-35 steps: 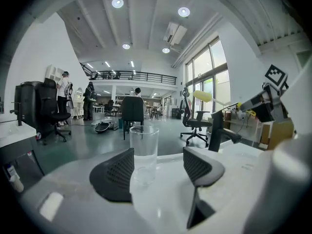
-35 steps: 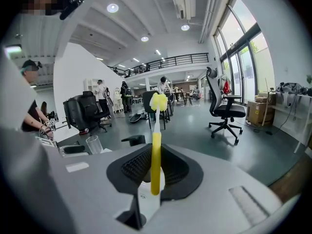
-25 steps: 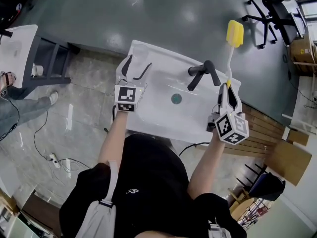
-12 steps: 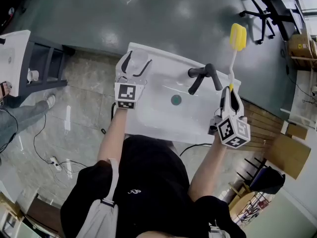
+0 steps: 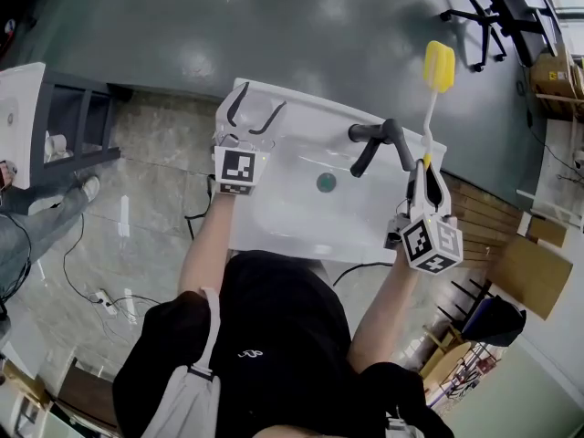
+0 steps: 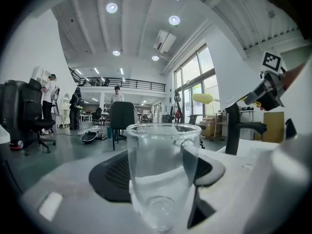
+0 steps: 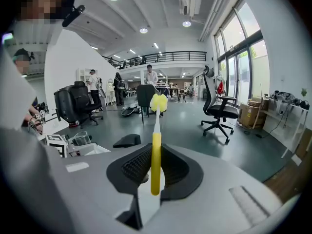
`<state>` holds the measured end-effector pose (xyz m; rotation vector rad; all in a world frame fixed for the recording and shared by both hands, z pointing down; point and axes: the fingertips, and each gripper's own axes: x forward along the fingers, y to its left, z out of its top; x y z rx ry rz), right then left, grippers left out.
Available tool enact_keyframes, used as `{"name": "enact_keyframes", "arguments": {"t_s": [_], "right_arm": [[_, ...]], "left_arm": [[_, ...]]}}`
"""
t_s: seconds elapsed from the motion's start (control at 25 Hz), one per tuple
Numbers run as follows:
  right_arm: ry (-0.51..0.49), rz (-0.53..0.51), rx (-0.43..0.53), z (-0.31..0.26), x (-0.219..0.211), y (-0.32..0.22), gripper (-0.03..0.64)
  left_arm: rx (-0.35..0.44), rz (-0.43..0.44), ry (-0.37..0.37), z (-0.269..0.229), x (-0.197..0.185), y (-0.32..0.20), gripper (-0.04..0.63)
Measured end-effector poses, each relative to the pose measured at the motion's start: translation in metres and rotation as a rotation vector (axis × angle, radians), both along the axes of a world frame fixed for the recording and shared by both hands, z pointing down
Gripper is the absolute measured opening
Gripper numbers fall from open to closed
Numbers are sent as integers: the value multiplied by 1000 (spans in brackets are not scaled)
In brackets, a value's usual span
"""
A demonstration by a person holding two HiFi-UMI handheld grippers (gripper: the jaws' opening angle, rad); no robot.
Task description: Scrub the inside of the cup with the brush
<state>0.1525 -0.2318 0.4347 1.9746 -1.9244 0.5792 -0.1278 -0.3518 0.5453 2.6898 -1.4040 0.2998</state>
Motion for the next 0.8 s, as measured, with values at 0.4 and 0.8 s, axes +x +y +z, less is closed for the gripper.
{"name": "enact_keyframes", "arguments": {"t_s": [0.4,0.8], "right_arm": [[20,5,-21,2,-2,-1,54],[28,2,-38,6,-5,-1,54]], "left_arm": [[12,73,37,-3,13,-4,324],[5,117,46,-4,20,-3,302]]}}
